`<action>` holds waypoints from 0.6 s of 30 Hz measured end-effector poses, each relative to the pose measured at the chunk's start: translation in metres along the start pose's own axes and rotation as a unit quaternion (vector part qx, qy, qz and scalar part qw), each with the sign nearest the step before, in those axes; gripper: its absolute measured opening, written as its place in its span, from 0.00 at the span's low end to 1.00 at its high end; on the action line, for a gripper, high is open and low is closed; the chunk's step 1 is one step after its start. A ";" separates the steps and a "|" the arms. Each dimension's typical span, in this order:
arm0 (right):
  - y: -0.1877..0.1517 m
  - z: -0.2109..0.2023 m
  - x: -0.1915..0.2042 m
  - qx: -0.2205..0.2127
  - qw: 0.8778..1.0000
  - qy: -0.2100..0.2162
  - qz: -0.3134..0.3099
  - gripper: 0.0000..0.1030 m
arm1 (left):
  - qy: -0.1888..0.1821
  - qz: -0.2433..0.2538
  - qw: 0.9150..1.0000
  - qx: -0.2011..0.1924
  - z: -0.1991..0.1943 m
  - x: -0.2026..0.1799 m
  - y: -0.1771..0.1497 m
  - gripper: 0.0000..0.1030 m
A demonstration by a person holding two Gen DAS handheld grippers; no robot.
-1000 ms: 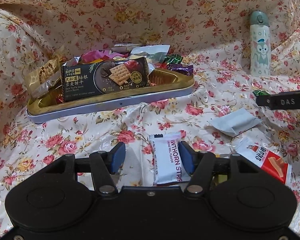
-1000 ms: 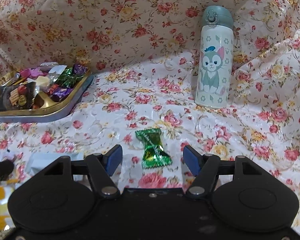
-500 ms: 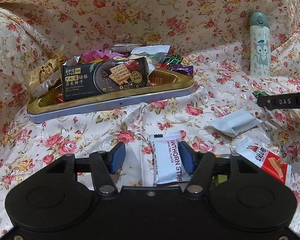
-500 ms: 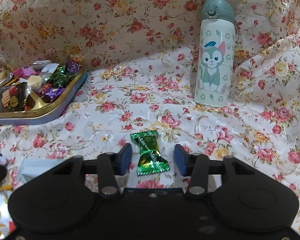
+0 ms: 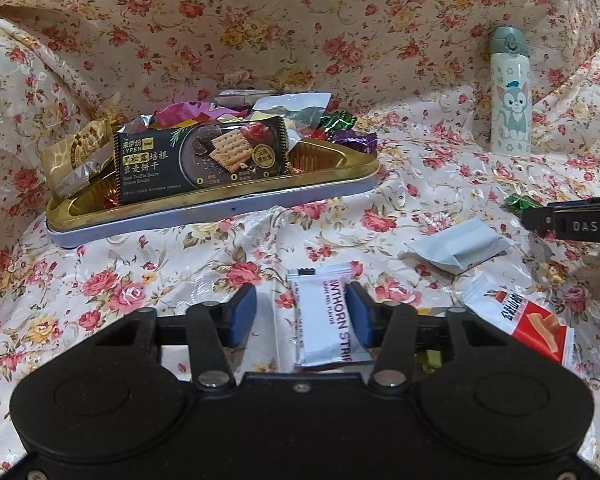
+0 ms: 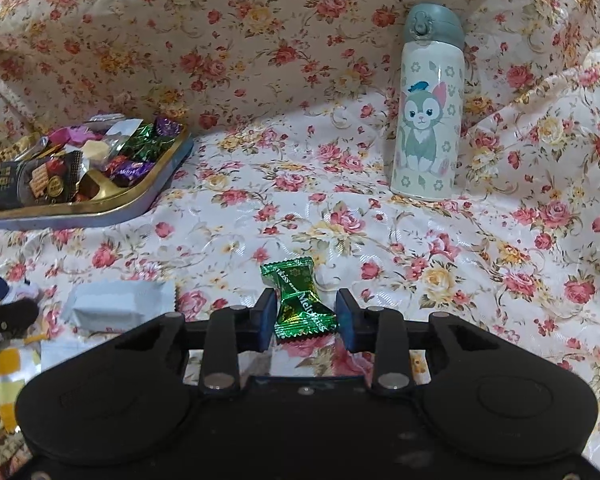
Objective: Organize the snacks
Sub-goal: 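Grasp green candy with right tool while left tool grasps white Hawthorn Strips bar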
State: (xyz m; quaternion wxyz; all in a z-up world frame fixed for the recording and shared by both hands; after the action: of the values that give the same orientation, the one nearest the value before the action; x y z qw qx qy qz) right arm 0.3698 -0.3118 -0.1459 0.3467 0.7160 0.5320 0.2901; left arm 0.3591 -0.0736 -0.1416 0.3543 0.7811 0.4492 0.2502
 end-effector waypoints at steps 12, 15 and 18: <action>0.007 0.011 0.003 -0.004 1.000 -0.005 -0.011 0.50 | -0.006 -0.005 1.000 -0.006 -0.002 0.000 0.000 0.34; 0.008 0.014 0.002 -0.006 1.000 -0.003 -0.006 0.51 | -0.009 -0.012 1.000 -0.006 -0.002 0.002 0.000 0.31; 0.007 0.014 0.002 -0.010 1.000 -0.002 -0.002 0.51 | -0.008 -0.014 1.000 -0.007 -0.003 0.002 0.000 0.31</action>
State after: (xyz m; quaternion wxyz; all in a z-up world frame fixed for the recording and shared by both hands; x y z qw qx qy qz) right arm 0.3859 -0.3139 -0.1484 0.3556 0.7122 0.5294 0.2933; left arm 0.3583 -0.0705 -0.1393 0.3665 0.7744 0.4554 0.2422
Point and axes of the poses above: each gripper's, at about its wrist camera, not at the fingertips, and z roughly the way its jaws point, x to its left, y to its top, the point moved 9 cm from there along z, roughly the way its jaws point, and after that the axes turned 5 degrees about z, right-handed, at the moved point
